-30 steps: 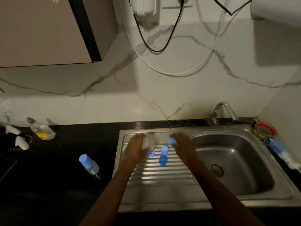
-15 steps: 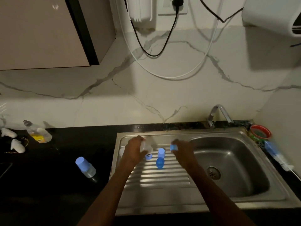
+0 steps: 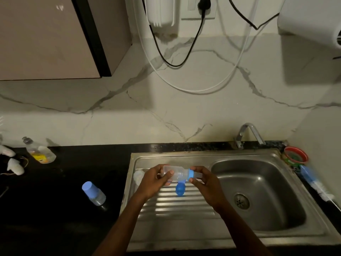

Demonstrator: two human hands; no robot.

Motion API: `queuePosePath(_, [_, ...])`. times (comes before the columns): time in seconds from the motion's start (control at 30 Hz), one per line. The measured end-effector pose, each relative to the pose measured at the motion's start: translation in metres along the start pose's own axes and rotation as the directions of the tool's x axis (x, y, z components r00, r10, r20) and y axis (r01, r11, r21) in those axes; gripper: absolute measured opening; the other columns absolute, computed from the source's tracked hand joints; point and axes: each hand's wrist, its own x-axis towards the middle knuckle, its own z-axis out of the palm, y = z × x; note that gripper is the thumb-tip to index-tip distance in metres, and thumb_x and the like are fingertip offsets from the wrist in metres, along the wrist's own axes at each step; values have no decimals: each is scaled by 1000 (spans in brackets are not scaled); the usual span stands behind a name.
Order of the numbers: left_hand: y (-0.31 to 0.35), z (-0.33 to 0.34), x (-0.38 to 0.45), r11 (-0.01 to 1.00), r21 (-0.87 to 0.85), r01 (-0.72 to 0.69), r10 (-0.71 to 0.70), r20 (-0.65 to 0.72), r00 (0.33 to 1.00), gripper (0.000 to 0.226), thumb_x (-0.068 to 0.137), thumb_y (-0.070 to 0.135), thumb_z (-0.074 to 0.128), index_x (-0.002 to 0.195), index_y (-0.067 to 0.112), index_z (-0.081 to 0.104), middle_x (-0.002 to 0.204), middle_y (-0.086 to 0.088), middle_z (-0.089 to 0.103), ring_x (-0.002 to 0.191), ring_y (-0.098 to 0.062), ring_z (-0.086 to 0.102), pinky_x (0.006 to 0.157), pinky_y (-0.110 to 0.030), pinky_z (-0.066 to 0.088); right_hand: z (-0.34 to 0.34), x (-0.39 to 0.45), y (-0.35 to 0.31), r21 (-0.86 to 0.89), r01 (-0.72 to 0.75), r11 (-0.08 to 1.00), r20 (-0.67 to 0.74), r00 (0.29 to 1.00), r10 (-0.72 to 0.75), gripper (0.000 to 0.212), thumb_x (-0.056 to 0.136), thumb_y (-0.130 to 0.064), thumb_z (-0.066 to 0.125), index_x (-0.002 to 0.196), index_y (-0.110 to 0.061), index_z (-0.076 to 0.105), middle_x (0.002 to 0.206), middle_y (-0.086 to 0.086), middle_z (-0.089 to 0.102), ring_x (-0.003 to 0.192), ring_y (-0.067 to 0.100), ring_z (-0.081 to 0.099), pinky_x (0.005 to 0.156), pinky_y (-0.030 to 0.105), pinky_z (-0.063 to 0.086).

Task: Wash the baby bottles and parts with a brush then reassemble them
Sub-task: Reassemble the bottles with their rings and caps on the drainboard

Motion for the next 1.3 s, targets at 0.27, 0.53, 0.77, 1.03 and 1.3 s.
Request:
queuePosePath(0.27, [0, -14, 12, 993, 22, -120, 118, 89, 989, 41, 91, 38, 74, 129, 29, 63, 118, 10, 71, 111, -10, 67, 92, -27, 57, 3, 19, -2, 156, -178, 972, 92, 982, 166, 22, 101, -29, 60, 114, -15, 72, 98, 6, 76, 87, 23, 74, 84, 49, 60])
queuePosePath(0.53, [-12, -17, 17, 992, 20, -123, 120, 104, 987, 43, 90, 35, 76, 131, 33, 61, 121, 13, 70, 116, -11, 66, 98, -37, 57, 0, 31, -9, 328, -486, 811, 319, 864, 389, 41, 101, -35, 57, 122, 0, 61, 93, 26, 74, 74, 31, 71, 71, 39, 60])
queuePosePath(0.77, [-10, -21, 22, 996, -8, -91, 92, 115, 989, 44, 90, 30, 76, 131, 32, 61, 122, 12, 70, 117, -11, 65, 99, -35, 56, 4, 39, -9, 164, -559, 813, 340, 806, 485, 76, 94, -66, 40, 105, 4, 70, 84, 23, 74, 66, 29, 70, 61, 32, 58])
queuePosePath(1.03, [-11, -27, 27, 997, -12, -75, 76, 106, 991, 46, 90, 32, 76, 133, 30, 61, 123, 11, 70, 117, -9, 64, 97, -29, 56, 11, 45, -12, 122, -577, 808, 339, 789, 512, 80, 98, -66, 33, 96, 5, 71, 81, 22, 73, 66, 28, 69, 62, 30, 57])
queuePosePath(1.3, [-15, -33, 31, 997, -57, -53, 58, 86, 995, 45, 89, 34, 77, 132, 32, 62, 123, 10, 70, 117, -12, 65, 100, -38, 56, 19, 51, -8, 130, -472, 872, 272, 863, 427, 68, 101, -59, 39, 92, 0, 71, 79, 18, 74, 68, 29, 70, 68, 35, 58])
